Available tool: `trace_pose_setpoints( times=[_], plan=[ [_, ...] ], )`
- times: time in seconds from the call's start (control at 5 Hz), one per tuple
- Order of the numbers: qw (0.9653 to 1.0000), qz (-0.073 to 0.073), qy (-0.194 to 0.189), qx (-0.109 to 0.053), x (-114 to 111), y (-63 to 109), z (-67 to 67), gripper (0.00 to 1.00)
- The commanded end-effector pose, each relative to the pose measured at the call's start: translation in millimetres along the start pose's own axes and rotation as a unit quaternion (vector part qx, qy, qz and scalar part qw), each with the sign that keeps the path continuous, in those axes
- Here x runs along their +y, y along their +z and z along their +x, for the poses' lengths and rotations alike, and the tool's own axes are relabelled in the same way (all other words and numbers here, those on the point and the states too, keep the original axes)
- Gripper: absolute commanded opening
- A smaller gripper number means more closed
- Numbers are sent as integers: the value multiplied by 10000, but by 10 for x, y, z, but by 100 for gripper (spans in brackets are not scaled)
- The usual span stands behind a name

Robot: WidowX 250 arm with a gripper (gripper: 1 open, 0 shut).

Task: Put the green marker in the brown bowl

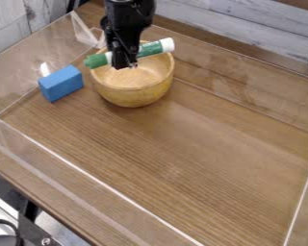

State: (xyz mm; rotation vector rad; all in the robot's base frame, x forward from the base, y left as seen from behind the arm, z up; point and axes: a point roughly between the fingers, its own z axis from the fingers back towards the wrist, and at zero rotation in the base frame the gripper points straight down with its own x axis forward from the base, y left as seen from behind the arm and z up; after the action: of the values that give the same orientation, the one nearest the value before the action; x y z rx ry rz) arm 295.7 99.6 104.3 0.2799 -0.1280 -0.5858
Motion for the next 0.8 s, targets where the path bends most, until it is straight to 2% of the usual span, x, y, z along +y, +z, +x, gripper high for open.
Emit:
trace_pose_setpoints(
  times=[0.0, 0.6],
  plan=[
    [9989, 351, 118, -274, 191, 100, 61, 0],
    [9972, 517, 133, -526, 205, 41, 61, 0]
  ],
)
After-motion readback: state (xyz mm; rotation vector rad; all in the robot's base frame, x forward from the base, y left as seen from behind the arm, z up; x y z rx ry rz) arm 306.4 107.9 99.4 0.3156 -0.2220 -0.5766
